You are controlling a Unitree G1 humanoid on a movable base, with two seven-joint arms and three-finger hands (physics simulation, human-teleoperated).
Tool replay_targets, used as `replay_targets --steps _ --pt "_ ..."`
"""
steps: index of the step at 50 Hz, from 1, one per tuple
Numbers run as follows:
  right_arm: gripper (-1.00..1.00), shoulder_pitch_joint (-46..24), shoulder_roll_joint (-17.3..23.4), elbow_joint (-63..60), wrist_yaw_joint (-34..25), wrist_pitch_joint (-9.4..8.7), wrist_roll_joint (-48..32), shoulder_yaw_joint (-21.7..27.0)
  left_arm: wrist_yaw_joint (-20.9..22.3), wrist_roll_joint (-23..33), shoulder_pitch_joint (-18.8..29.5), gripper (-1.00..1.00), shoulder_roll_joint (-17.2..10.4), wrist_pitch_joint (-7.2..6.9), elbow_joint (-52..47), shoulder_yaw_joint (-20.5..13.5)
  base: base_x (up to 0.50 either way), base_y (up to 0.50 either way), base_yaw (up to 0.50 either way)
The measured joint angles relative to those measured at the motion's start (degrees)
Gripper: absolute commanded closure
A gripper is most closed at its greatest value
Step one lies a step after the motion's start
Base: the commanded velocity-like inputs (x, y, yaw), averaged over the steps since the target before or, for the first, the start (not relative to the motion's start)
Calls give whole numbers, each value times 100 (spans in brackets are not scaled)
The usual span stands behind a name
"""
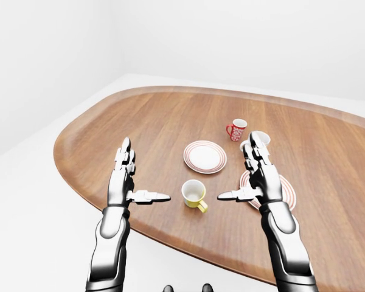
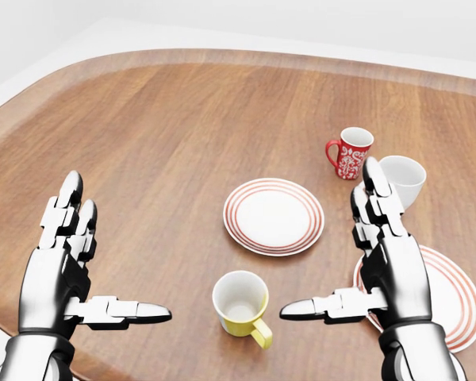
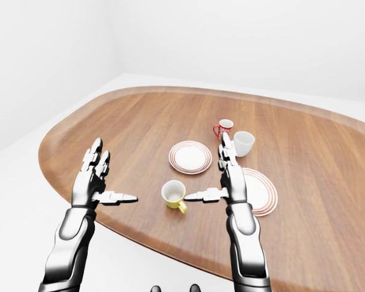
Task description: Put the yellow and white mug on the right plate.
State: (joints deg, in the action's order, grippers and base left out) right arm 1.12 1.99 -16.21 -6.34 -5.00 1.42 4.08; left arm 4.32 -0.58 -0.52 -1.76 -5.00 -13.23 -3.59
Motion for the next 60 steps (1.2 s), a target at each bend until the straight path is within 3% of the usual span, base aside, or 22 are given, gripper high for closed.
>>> replay_targets --steps 10,13,23,60 --pt "-100 20 -65 -9 -40 0 34 -22 -7 6 -1 -100 -60 0 3 -10 8 -24 0" --pt "-100 24 29 21 -35 0 -30 -28 -2 -1 2 -100 29 0 -4 7 0 0 0" --pt "-100 137 -9 -61 -125 0 -79 -92 -1 2 -48 -100 11 0 -16 5 28 10 0" --pt "-100 110 -24 7 -139 0 -321 -169 1 2 -22 -100 -1 0 -1 -2 4 1 0"
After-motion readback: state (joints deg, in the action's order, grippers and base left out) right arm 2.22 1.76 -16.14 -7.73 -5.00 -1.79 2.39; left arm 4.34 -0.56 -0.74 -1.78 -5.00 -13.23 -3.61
